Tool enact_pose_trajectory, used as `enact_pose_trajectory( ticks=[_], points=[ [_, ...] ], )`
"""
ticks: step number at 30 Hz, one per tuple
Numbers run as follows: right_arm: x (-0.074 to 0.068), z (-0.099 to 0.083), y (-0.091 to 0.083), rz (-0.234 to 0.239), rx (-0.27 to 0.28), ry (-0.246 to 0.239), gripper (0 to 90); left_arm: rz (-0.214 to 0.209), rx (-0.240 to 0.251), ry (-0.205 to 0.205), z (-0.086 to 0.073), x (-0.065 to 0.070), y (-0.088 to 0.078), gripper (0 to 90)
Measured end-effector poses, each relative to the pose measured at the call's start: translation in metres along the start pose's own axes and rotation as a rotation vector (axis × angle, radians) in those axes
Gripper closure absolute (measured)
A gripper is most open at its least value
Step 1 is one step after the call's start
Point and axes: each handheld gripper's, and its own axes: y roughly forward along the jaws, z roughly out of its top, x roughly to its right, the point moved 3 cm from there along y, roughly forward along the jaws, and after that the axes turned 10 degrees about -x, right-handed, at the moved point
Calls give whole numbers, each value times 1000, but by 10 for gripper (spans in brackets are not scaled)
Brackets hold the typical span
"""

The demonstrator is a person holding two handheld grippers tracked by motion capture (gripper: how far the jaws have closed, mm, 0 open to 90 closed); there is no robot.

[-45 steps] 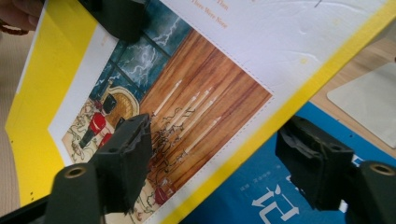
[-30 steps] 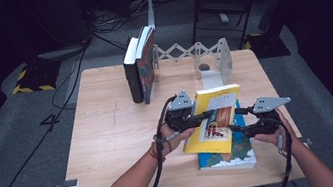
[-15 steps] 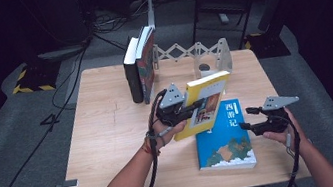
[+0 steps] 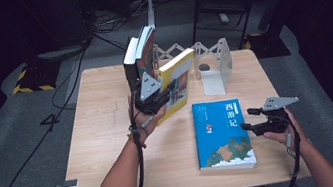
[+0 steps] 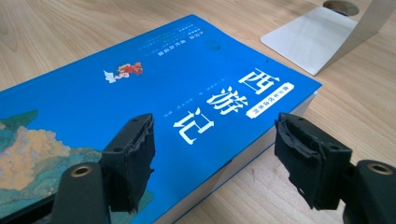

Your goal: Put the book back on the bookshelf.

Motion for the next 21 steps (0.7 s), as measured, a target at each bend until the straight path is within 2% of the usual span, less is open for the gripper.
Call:
enact_pose_trajectory(
  ticks=[1,3,7,12,16,19,20,21],
  points=[
    [0,-1,0,2,-5,2,296,38,-1,5,-1,-4,0,751],
    [0,-2,2,3,-10,2,295,78,-1,-18,-3,-12,-1,751],
    [0,-4,5,3,-20,-1,293,122,10,-48,-6,-25,-3,751],
    [-1,-5,8,10,-35,-2,292,226,11,-72,-8,-34,0,751],
    [-1,-6,10,13,-45,-9,292,273,1,-83,-11,-38,4,751],
    [-1,-6,10,15,-46,-13,291,330,-2,-110,-14,-42,9,751],
    [-1,-6,11,14,-46,-14,291,330,-2,-110,-14,-42,9,751],
    [-1,-6,11,14,-46,-14,291,337,0,-130,-15,-43,11,751]
  ],
)
